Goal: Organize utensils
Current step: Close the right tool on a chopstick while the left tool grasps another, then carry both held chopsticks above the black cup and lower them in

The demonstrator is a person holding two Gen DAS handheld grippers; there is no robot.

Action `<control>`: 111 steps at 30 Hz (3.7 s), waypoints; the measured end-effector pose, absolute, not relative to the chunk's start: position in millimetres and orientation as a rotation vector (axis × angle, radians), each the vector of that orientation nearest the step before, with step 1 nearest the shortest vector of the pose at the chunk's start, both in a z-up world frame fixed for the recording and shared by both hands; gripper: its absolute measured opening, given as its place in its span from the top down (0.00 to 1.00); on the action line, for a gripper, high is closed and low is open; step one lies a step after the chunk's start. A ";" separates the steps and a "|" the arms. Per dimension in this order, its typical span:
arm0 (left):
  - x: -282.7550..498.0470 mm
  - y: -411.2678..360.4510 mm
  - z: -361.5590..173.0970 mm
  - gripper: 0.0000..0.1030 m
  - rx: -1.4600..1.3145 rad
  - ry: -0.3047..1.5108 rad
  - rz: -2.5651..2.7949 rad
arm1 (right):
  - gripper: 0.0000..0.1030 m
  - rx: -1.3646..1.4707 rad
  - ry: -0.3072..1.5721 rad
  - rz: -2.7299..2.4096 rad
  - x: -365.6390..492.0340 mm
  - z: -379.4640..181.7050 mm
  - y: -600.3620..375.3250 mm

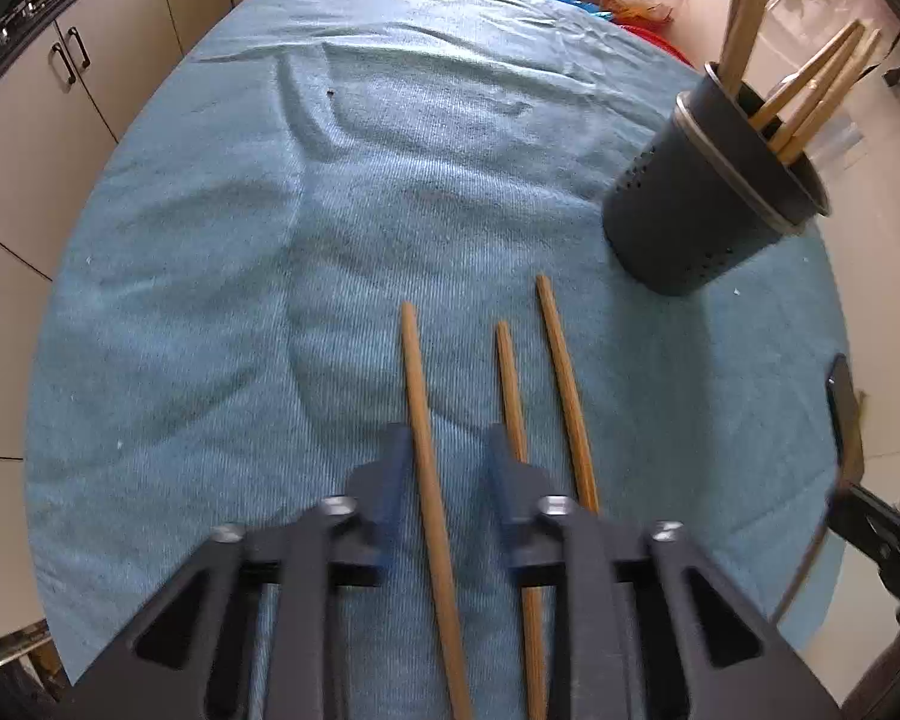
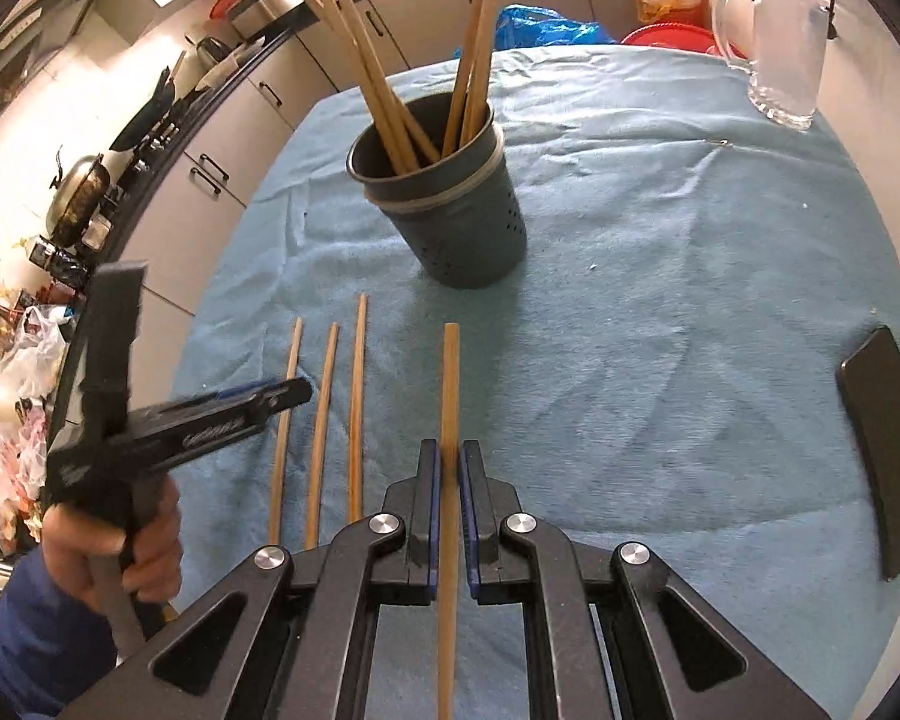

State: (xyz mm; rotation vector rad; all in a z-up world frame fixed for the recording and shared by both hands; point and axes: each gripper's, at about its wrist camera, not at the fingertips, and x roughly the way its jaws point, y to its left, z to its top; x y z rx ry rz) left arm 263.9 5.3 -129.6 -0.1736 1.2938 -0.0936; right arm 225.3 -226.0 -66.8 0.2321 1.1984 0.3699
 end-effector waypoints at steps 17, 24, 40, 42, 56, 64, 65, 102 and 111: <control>203.7 37.6 -39.1 0.94 -0.255 1.043 -0.144 | 0.94 0.226 1.065 0.438 203.2 -19.2 -205.6; 178.0 44.3 2.9 0.94 -0.254 0.953 -0.170 | 0.94 0.215 1.005 0.452 187.9 -1.9 -189.1; 159.6 47.6 37.6 0.94 -0.213 0.868 -0.205 | 0.94 0.236 0.909 0.423 170.6 29.4 -186.8; 160.0 48.3 41.7 0.94 -0.217 0.857 -0.205 | 0.94 0.235 0.902 0.419 171.2 33.2 -188.7; 161.1 43.0 60.9 0.94 -0.244 0.808 -0.216 | 0.94 0.273 0.862 0.364 173.4 57.5 -228.0; 158.0 39.2 69.6 0.94 -0.236 0.801 -0.241 | 0.94 0.331 0.836 0.302 165.3 66.2 -257.7; 157.9 38.6 70.6 0.94 -0.234 0.800 -0.244 | 0.94 0.336 0.833 0.298 164.1 67.0 -260.0; 229.0 3.5 147.8 0.94 -0.170 0.673 -0.320 | 0.94 0.412 0.696 0.255 211.4 132.1 -312.7; 271.7 -14.5 147.3 0.94 -0.191 0.677 -0.313 | 0.94 0.417 0.702 0.274 263.5 132.8 -306.3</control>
